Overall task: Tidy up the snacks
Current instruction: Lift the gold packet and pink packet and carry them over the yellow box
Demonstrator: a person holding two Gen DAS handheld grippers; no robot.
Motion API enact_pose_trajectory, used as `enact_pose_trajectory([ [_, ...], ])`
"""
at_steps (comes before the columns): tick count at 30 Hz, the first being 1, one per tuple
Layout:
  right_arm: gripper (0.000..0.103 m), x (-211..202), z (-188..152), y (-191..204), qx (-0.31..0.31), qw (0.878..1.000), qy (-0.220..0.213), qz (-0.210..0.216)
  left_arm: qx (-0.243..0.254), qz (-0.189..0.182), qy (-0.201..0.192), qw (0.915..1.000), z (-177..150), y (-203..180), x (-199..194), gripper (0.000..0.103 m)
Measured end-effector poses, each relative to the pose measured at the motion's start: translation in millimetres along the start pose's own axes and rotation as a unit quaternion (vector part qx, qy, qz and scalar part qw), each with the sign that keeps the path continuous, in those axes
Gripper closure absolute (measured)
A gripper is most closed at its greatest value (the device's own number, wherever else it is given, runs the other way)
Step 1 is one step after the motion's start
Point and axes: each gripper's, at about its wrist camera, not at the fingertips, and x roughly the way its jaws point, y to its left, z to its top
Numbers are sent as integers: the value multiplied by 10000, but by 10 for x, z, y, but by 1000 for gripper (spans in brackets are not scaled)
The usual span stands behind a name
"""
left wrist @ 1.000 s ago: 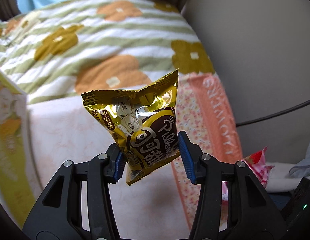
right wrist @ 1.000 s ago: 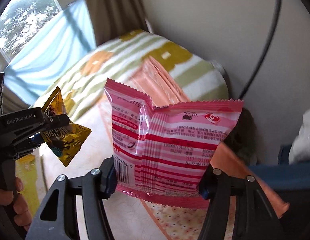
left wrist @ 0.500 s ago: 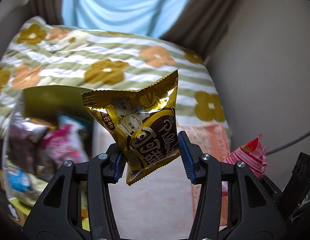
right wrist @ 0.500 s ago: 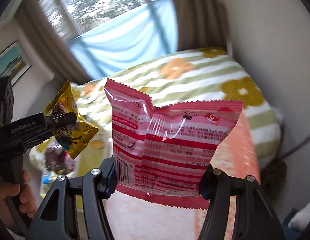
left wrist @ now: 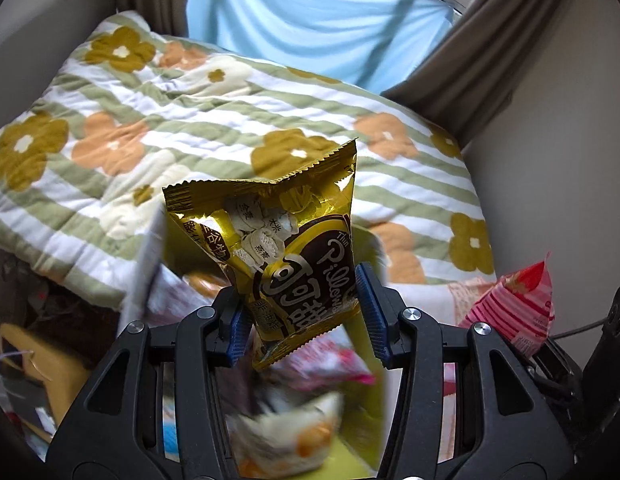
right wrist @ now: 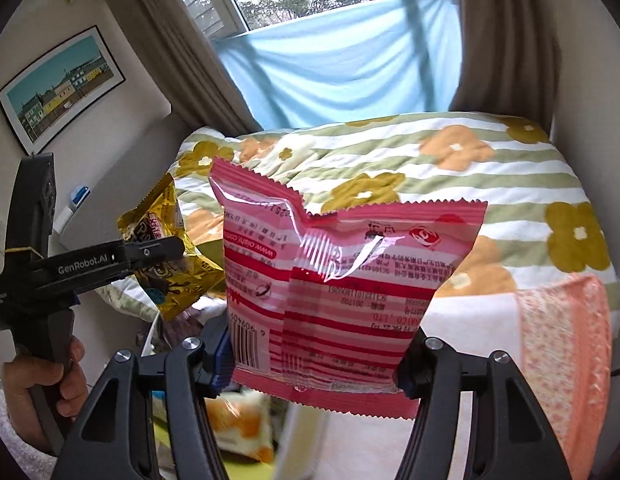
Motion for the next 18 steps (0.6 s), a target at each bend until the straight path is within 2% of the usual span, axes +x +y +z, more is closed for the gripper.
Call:
enact_pose_trajectory([
  [5, 45, 266, 82, 260, -28, 9998, 95, -165, 81, -123, 131, 9998, 282, 357, 302, 59],
  [11, 45, 543, 114, 438, 77, 9988, 222, -439, 324, -239, 414, 9983, 404, 512, 645, 58],
  [13, 45, 621, 114, 475, 109, 9982, 273, -515, 474, -158, 561, 9972, 391, 522, 732, 52],
  [14, 45, 657, 120, 480, 133, 9980, 298, -535, 567, -49, 591, 9966, 363, 529, 761, 34],
  [15, 45, 685, 114, 487, 153, 9978, 320, -559, 610, -5, 582, 9964, 337, 544, 772, 12],
  [16, 45, 689, 106, 507, 161, 9976, 336, -582, 627, 10, 542, 9966, 301, 566, 763, 2],
  [18, 45, 736, 106, 528, 130, 9972, 369, -631, 600, -50, 476, 9970, 236, 614, 699, 0],
])
